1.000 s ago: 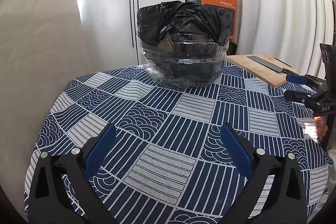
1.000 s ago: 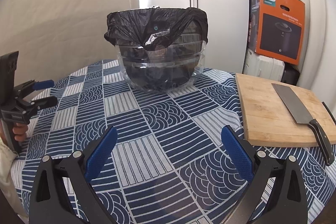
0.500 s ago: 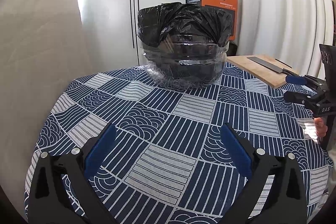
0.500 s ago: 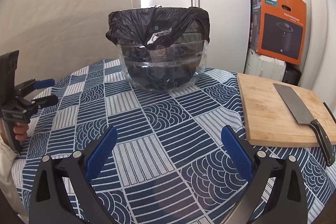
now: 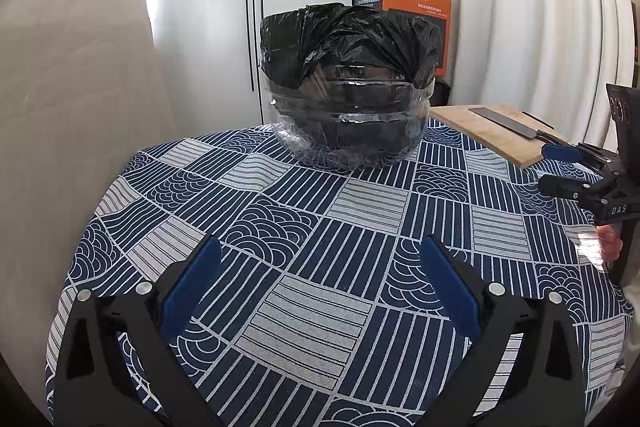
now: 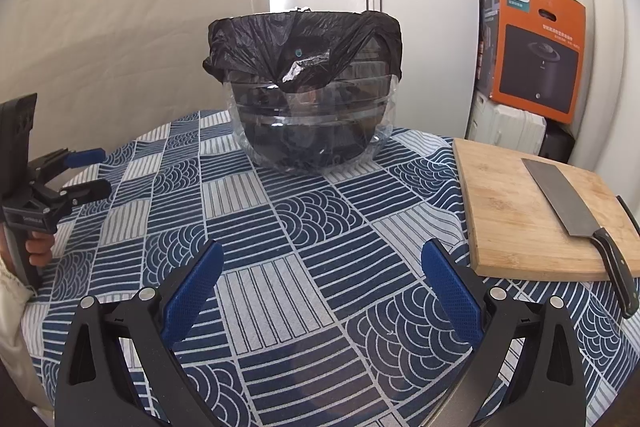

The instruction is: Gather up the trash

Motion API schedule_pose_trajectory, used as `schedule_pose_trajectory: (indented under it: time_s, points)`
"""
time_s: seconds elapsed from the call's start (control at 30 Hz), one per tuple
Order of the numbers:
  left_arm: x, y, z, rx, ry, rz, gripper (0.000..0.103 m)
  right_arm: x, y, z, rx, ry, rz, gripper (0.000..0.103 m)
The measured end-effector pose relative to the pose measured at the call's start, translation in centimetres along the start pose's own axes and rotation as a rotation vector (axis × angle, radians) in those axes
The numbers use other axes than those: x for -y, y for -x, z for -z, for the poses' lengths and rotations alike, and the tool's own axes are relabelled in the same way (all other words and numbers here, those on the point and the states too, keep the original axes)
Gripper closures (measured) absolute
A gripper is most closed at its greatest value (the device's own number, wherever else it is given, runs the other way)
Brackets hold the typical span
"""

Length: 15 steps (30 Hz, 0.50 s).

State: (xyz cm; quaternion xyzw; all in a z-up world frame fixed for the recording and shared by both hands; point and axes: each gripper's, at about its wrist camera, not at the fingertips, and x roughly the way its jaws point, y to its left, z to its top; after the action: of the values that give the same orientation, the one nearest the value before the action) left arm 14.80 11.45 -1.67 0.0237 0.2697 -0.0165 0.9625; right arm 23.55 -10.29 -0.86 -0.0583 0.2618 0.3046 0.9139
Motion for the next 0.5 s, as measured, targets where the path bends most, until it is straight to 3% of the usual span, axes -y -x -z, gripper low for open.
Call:
schedule_pose_trajectory:
  time_s: [0.5]
  points:
    - [-0.31, 0.03, 0.0, 0.003, 0.013, 0.017, 0.006, 0.02, -0.06, 0.02, -0.007, 0.003, -0.006, 0.008]
